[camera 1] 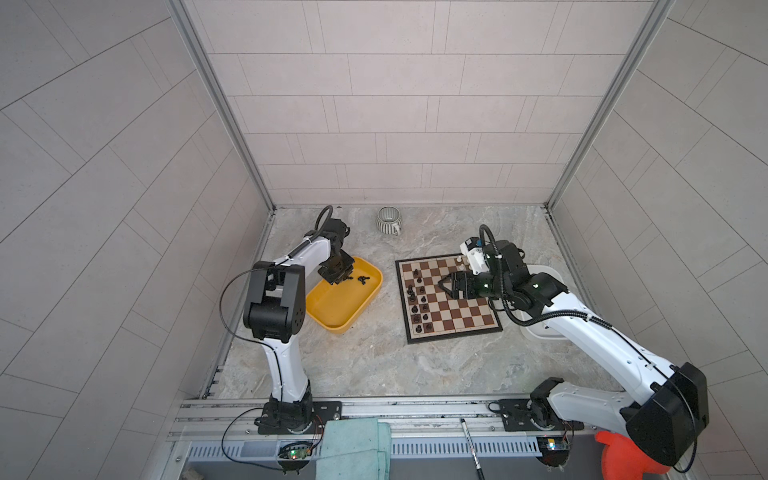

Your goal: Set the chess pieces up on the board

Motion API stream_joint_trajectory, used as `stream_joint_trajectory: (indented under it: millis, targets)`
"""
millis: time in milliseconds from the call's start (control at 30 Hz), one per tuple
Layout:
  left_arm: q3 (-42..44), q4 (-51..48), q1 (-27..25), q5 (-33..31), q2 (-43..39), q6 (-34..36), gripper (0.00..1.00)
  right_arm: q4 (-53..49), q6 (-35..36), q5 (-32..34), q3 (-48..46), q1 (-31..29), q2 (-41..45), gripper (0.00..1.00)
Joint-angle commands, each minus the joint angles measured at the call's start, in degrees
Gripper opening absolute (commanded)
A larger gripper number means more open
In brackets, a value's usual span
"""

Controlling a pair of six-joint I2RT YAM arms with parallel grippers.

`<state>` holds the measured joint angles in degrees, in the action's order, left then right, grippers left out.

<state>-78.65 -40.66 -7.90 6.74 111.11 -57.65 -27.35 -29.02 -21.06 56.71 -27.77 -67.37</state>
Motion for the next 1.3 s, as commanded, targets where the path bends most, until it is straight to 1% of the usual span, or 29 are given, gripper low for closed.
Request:
stream_joint_trajectory:
  millis: [0, 167, 367, 500, 600, 700, 833, 1000, 1100, 1267]
  targets:
    - [-0.48, -0.69, -0.16, -1.16, 2.27, -1.4, 0.33, -1.12, 0.6, -0.3, 1.03, 0.34, 1.37, 0.91]
    - [-2.46, -3.08, -0.39, -2.31, 4.54, -0.29, 0.32, -1.09, 0.53, -0.39, 0.81, 0.61, 1.72, 0.91]
    - [-3.73, -3.36, -0.44, -3.55, 5.75, 1.13, 0.31, -1.03, 0.45, -0.39, 0.41, 0.79, 2.33, 0.91]
    - [-4.49, -3.5, -0.69, -4.53, 6.73, 2.1, 0.31, -0.79, 0.62, -0.21, 0.33, 0.79, 2.62, 0.96]
    - [-4.32, -2.98, -0.73, -5.02, 6.71, 2.62, 0.3, 0.09, 0.21, -1.07, -0.01, 0.79, 2.94, 0.97]
    - [-3.64, -2.11, -0.89, -5.84, 5.84, 3.7, 0.27, 1.2, -0.16, -1.86, -0.87, 0.79, 3.47, 0.98]
    - [-2.86, -1.95, -1.19, -7.96, 4.08, 5.32, 0.2, 1.73, -0.48, -2.14, -1.23, 0.79, 3.74, 0.99]
    - [-1.59, -0.87, -1.55, -8.37, 2.25, 6.73, 0.18, 2.21, -0.79, -2.42, -1.58, 0.79, 3.92, 0.99]
    - [-1.26, -0.46, -2.19, -7.74, 0.49, 8.2, 0.17, 2.46, -0.74, -2.49, -1.69, 0.8, 3.92, 0.99]
    - [1.32, -0.07, -2.29, -3.66, -5.45, 8.17, 0.17, 5.16, -1.3, -3.21, -2.33, 0.79, 3.79, 0.99]
